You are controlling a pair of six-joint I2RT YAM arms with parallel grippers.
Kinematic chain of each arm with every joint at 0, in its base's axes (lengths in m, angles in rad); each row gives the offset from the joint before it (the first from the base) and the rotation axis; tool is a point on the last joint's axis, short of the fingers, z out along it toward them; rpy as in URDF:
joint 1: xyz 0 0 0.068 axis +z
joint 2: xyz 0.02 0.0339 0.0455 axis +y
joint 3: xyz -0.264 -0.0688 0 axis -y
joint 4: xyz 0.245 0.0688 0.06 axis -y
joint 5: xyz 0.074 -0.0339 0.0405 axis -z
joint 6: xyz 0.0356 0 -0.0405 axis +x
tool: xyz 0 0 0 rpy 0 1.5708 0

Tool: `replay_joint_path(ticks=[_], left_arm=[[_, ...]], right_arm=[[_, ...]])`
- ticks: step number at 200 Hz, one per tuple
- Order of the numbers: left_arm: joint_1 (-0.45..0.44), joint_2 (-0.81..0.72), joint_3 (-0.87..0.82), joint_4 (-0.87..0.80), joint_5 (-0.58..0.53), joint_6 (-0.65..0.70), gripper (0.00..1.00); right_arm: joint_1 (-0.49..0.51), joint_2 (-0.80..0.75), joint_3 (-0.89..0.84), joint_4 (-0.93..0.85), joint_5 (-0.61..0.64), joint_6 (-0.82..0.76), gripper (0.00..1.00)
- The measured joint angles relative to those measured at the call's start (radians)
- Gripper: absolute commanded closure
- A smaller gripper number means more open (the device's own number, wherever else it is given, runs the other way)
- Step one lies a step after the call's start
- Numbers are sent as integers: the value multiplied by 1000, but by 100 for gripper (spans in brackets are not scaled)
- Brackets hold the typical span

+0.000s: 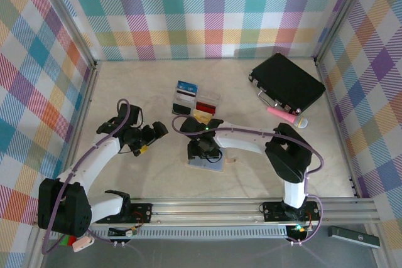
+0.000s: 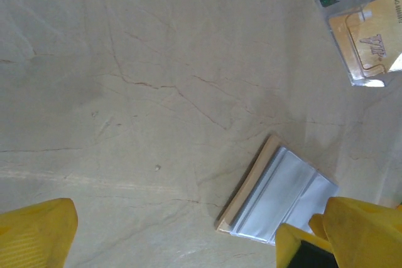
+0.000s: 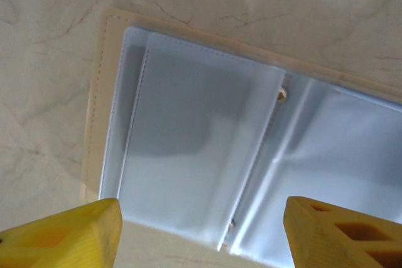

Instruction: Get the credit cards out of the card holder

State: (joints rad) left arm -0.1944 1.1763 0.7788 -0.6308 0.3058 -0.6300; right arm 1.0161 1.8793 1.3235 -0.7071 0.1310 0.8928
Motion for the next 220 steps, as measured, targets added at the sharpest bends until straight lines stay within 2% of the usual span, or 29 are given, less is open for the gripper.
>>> replay_joint_path(ticks=[44,95,127,149,181,220], left_arm=[[16,-34,-29,2,17,11,0],[16,-42,-30,0,26,26,0],[16,-33,-29,-6,43,37,0],[16,-14,-28,-6,60,45,1],[16,18,-28,-5,96,48,4],[3,53,-29,34,144,32,20]], right_arm=[[0,84,40,-5,-16,16,31],[0,91,37,-8,-16,16,34],[-3,85,20,7,-19,-5,42],[-13,76,3,16,-29,-57,52],[-28,51,-35,43,-58,-145,59],[-40,32,-62,63,-75,-245,71]])
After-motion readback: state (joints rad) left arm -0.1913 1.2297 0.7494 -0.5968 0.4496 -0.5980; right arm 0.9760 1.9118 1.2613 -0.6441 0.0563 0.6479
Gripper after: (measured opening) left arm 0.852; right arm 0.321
